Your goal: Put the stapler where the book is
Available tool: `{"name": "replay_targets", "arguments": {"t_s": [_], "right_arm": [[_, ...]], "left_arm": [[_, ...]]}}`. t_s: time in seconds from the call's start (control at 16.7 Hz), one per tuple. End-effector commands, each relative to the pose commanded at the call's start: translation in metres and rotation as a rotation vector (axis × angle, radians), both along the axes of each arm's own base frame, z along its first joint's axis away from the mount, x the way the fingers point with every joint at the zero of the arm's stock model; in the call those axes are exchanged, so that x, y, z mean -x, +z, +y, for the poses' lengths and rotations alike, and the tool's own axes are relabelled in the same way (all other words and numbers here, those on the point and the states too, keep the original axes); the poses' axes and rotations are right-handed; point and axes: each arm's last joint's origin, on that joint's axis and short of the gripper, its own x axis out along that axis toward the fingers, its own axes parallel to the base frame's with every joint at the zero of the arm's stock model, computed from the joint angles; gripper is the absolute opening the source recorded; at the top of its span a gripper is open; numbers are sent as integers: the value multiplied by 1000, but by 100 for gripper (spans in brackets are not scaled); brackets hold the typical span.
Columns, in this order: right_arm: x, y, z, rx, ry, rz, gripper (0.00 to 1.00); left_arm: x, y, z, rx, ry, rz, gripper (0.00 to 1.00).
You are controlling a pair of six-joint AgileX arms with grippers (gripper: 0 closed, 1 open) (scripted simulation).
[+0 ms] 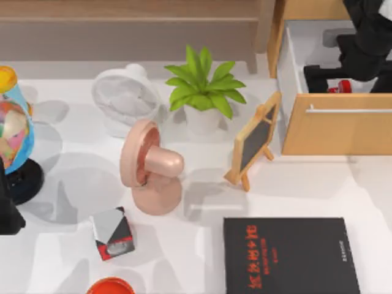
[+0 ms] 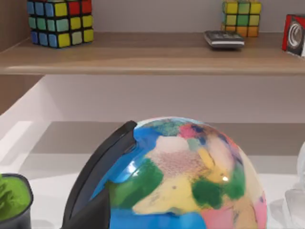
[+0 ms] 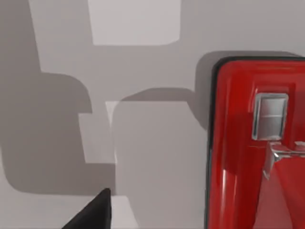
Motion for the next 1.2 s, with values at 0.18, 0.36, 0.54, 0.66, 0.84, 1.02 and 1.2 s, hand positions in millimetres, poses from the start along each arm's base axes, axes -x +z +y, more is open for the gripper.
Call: {"name": "replay_targets", "arguments": {"t_s": [0.18, 0.36, 0.54, 0.66, 0.84, 1.02, 1.2], "right_arm": [[0, 0, 0, 0, 0, 0, 70], [0, 0, 0, 0, 0, 0, 47], [0, 0, 0, 0, 0, 0, 25], [0, 0, 0, 0, 0, 0, 10], [0, 0, 0, 0, 0, 0, 0], [0, 0, 0, 0, 0, 0, 0], [0, 0, 0, 0, 0, 0, 0]], "left_arm": [[0, 0, 0, 0, 0, 0, 100], [0, 0, 0, 0, 0, 0, 100], [0, 0, 0, 0, 0, 0, 100], [0, 0, 0, 0, 0, 0, 100], [0, 0, 0, 0, 0, 0, 100], [0, 0, 0, 0, 0, 0, 100], [0, 0, 0, 0, 0, 0, 100]]}}
